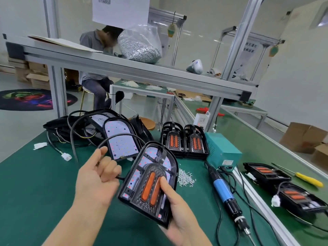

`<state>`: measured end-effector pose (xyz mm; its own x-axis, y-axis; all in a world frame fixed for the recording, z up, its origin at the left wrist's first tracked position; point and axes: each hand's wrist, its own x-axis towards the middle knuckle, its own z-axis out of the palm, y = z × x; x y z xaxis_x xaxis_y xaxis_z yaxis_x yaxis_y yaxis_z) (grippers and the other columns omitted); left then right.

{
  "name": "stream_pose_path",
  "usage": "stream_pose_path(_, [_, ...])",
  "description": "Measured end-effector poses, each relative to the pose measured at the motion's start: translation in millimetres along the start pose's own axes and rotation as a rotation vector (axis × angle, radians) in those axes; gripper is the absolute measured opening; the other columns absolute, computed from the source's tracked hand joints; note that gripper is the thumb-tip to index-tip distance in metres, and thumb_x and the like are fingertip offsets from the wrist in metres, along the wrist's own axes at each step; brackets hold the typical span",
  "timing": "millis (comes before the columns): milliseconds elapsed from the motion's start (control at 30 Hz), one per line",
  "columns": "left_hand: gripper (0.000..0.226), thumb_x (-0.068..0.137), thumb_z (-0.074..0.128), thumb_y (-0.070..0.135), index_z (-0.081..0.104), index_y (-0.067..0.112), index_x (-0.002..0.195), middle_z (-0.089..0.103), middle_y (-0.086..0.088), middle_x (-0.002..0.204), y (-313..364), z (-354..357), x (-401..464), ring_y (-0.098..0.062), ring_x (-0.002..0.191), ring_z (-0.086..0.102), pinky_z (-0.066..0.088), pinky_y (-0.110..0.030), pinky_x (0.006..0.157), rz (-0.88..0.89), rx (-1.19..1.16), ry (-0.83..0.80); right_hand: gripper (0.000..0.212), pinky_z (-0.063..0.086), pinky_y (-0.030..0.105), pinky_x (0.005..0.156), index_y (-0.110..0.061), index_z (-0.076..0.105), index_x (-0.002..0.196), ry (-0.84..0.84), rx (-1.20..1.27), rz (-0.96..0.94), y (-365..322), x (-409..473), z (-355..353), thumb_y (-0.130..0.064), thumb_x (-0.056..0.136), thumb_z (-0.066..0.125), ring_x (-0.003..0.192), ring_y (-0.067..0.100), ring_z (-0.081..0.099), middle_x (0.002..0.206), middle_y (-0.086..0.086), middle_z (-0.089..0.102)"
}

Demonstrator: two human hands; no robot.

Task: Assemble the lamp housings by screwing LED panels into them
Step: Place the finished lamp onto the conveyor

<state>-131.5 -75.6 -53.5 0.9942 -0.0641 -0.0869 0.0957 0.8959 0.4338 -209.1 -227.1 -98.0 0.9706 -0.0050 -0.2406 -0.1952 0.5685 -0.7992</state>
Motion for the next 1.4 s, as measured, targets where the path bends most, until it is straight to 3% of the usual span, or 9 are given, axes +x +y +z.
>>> stream_pose_path(100, [0.021, 0.042, 0.073, 0.018, 0.062, 0.013, 0.059, 0.015, 0.007, 0.042, -6, -1, -6, -0.011, 0.046, 0.003, 0.014, -0.019, 0.037, -0.047, -0.099, -0.020, 0.043, 0.058, 0.041, 0.078, 0.003, 0.073, 0.108, -0.016, 0.012, -0.038, -7, 1, 0, -0.027, 0.077, 0.071, 0.101, 0.034, 0.070, 0.116, 0.026, 0.067])
stream_pose_path(300, [0.042, 0.040, 0.074, 0.017, 0.052, 0.015, 0.076, 0.008, 0.008, 0.055, -19, -5, -11, -0.009, 0.046, 0.006, 0.020, -0.015, 0.032, -0.178, -0.080, -0.047, 0.049, 0.059, 0.045, 0.076, 0.001, 0.069, 0.116, 0.058, -0.070, -0.144, -18, -6, -2, -0.026, 0.075, 0.072, 0.093, 0.035, 0.069, 0.112, 0.027, 0.068])
stream_pose_path(400, [0.033, 0.050, 0.075, 0.019, 0.054, 0.015, 0.076, 0.027, 0.009, 0.049, -29, -2, -16, -0.007, 0.036, 0.028, 0.032, -0.016, 0.036, -0.254, 0.090, -0.053, 0.045, 0.058, 0.050, 0.082, -0.002, 0.069, 0.115, 0.084, -0.119, -0.200, -26, -15, -7, -0.027, 0.078, 0.071, 0.092, 0.037, 0.065, 0.110, 0.028, 0.068])
stream_pose_path(500, [0.020, 0.076, 0.059, 0.026, 0.074, 0.013, 0.077, 0.072, -0.002, 0.075, -47, 2, -22, -0.020, 0.062, 0.069, 0.053, -0.031, 0.061, -0.359, 0.263, -0.186, 0.045, 0.056, 0.054, 0.086, -0.005, 0.068, 0.116, 0.136, -0.144, -0.246, -36, -25, -17, -0.028, 0.077, 0.072, 0.095, 0.039, 0.065, 0.111, 0.024, 0.070])
stream_pose_path(633, [0.045, 0.068, 0.071, 0.016, 0.069, 0.006, 0.111, 0.066, -0.019, 0.117, -75, 8, -39, -0.035, 0.108, 0.062, 0.040, -0.052, 0.104, -0.504, 0.361, -0.390, 0.053, 0.059, 0.042, 0.076, -0.009, 0.064, 0.123, 0.194, -0.147, -0.316, -51, -41, -35, -0.029, 0.075, 0.073, 0.101, 0.035, 0.070, 0.112, 0.016, 0.072])
stream_pose_path(767, [0.057, 0.057, 0.077, 0.007, 0.068, 0.011, 0.113, 0.067, -0.020, 0.115, -108, 18, -49, -0.036, 0.101, 0.064, 0.042, -0.056, 0.098, -0.547, 0.505, -0.482, 0.054, 0.057, 0.049, 0.087, -0.016, 0.062, 0.126, 0.257, -0.175, -0.406, -62, -63, -59, -0.031, 0.076, 0.075, 0.104, 0.033, 0.069, 0.115, 0.012, 0.071])
stream_pose_path(1033, [0.049, 0.071, 0.066, 0.002, 0.061, 0.001, 0.120, 0.067, -0.020, 0.115, -177, 55, -65, -0.033, 0.100, 0.061, 0.053, -0.042, 0.084, -0.705, 0.584, -0.600, 0.051, 0.055, 0.055, 0.088, -0.020, 0.063, 0.124, 0.458, -0.079, -0.568, -84, -109, -114, -0.028, 0.074, 0.071, 0.103, 0.036, 0.069, 0.115, 0.014, 0.071])
stream_pose_path(1200, [0.052, 0.069, 0.067, 0.002, 0.058, 0.000, 0.120, 0.064, -0.023, 0.119, -226, 79, -74, -0.032, 0.099, 0.060, 0.045, -0.055, 0.098, -0.793, 0.634, -0.675, 0.034, 0.055, 0.058, 0.086, -0.016, 0.059, 0.124, 0.660, -0.002, -0.647, -99, -135, -150, -0.019, 0.090, 0.060, 0.100, 0.037, 0.070, 0.111, 0.015, 0.072])
stream_pose_path(1400, [0.031, 0.084, 0.064, 0.004, 0.060, 0.003, 0.114, 0.068, -0.015, 0.104, -292, 108, -92, -0.022, 0.079, 0.061, 0.050, -0.039, 0.081, -0.910, 0.686, -0.711, 0.025, 0.062, 0.039, 0.066, -0.009, 0.061, 0.120, 0.935, 0.068, -0.728, -116, -159, -206, -0.015, 0.097, 0.055, 0.090, 0.029, 0.073, 0.104, 0.014, 0.074])
